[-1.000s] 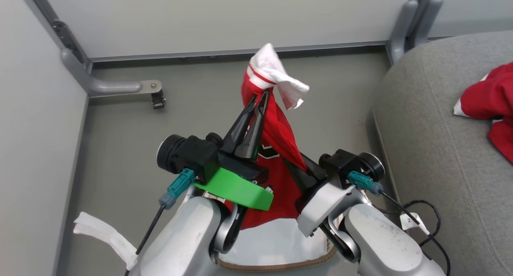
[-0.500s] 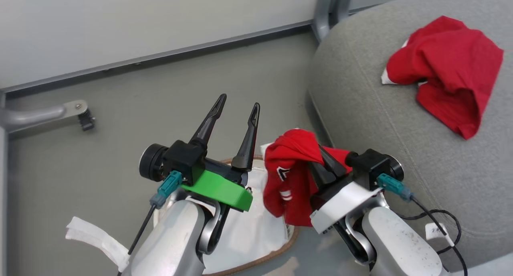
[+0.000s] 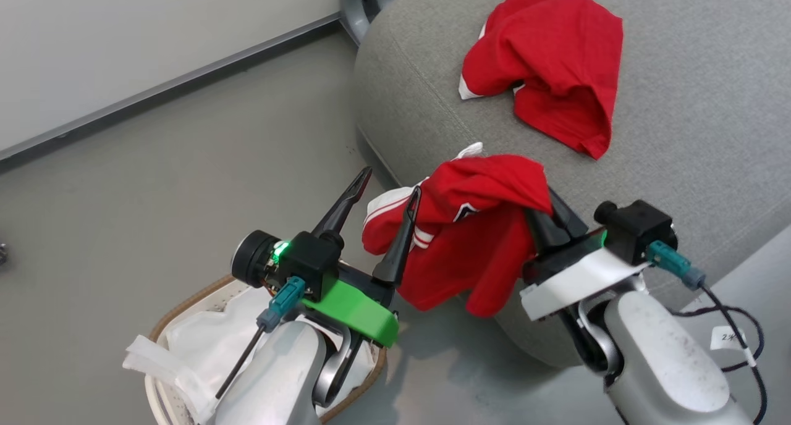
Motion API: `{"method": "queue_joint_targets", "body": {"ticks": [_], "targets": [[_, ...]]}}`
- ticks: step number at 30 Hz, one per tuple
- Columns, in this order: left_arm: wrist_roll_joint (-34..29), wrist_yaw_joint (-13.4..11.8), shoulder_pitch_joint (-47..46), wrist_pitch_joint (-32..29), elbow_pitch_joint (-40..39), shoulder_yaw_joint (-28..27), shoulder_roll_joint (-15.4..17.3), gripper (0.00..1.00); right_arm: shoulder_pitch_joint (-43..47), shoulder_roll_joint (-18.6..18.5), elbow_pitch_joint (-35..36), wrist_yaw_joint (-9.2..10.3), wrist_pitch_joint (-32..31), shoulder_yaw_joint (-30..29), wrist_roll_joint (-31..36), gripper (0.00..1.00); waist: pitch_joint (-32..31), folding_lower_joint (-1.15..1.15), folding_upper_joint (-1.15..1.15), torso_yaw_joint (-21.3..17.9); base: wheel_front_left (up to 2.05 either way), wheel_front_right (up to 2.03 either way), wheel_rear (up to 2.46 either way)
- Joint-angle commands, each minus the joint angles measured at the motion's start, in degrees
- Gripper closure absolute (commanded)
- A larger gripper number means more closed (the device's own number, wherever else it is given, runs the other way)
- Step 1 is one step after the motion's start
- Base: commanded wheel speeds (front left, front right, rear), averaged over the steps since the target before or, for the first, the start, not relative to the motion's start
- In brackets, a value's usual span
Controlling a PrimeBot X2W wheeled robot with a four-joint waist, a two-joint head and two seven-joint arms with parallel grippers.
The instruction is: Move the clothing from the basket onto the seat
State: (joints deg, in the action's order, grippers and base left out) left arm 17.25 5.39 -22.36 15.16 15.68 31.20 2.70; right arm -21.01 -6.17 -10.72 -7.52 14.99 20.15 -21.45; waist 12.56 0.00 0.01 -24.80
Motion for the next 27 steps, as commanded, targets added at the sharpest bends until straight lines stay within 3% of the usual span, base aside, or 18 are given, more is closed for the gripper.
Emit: {"method": "queue_joint_targets", "body": {"ticks": [1, 9, 15, 20, 27], "targets": [[-0.5, 0.3, 0.9, 0.0, 0.4, 0.1, 0.4, 0.00, -2.1, -1.2, 0.7, 0.06, 0.3, -0.1, 0.5, 1.00, 2.5, 0.00, -0.01, -3.2, 0.00, 0.00, 0.00], [-2.3, 1.1, 0.7, 0.0, 2.0, 0.6, 0.4, 0.00, -15.5, -9.7, 2.1, 0.06, 0.3, -3.1, 2.2, 1.00, 6.4, 0.00, -0.01, -2.2, 0.00, 0.00, 0.00], [-3.1, 1.5, -0.8, 0.0, 2.7, 1.1, 0.4, 0.00, -28.1, -16.5, -0.7, 0.06, 0.3, -8.1, 5.3, 1.00, 9.6, 0.00, -0.01, 0.3, 0.00, 0.00, 0.00], [-3.9, 1.8, -2.8, 0.0, 3.1, 2.2, 0.4, 0.00, -37.3, -21.4, -7.7, 0.07, 0.3, -13.4, 7.8, 1.00, 13.1, 0.00, -0.01, 3.5, 0.00, 0.00, 0.00], [-4.3, 2.0, -5.7, 0.0, 3.5, 3.1, 0.4, 0.00, -44.0, -24.5, -19.9, 0.07, 0.2, -19.0, 12.2, 1.00, 17.7, 0.00, -0.01, 8.0, 0.00, 0.00, 0.00]]}}
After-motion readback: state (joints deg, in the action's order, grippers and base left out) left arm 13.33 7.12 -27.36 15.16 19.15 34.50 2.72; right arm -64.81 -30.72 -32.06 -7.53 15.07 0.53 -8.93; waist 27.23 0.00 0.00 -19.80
